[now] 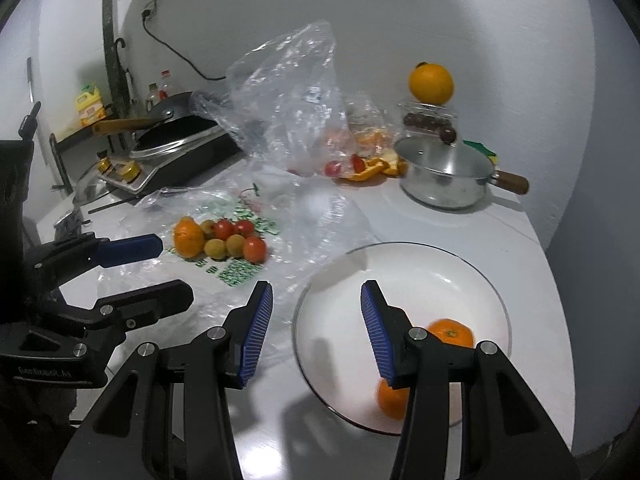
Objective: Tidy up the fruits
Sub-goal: 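Move both grippers back to the fruit on the plastic bag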
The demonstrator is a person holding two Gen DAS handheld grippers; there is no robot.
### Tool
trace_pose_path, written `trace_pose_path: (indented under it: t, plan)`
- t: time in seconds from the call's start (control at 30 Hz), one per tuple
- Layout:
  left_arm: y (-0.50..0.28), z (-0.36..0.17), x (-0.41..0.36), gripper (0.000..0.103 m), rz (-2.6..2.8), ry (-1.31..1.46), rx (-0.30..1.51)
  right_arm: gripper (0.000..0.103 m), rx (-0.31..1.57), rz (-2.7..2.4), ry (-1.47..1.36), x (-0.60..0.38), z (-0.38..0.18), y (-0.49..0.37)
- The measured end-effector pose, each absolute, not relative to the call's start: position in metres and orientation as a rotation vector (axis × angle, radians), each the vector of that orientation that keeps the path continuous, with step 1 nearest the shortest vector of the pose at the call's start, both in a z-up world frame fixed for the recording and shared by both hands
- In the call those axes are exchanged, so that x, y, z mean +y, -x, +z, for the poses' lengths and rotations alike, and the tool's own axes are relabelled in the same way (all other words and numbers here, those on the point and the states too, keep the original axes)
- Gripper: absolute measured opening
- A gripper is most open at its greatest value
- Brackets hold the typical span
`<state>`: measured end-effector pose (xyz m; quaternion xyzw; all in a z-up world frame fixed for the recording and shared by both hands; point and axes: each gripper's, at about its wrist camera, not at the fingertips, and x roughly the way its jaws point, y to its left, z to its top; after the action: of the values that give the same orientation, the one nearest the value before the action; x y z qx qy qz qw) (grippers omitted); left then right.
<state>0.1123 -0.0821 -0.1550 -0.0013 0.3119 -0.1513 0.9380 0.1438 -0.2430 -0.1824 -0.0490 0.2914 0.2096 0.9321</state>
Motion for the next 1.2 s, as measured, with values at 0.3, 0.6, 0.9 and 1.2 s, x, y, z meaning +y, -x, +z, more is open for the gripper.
trace_pose_path:
  t: [0.3, 0.6, 0.9, 1.2]
  plan:
    - [-0.122, -0.159, -0.047, 0.069, -0.202, -0.062, 0.624, 0.049, 0.596, 0.488, 0.135, -0.207, -0.18, -0.153]
    - [-0.144, -0.173, -0.009, 0.069, -0.148, 0.001, 0.684, 0.049, 0.626, 0.527, 0.15, -0.175, -0.183, -0.173]
    - [-0.161, -0.182, -0.001, 0.069, -0.163, -0.003, 0.709, 0.049, 0.675, 0.534, 0.175, -0.155, -0.195, -0.194]
    - [-0.18, -0.186, 0.002, 0.064, -0.184, -0.029, 0.725, 0.042, 0.726, 0.515, 0.166, -0.148, -0.204, -0.216]
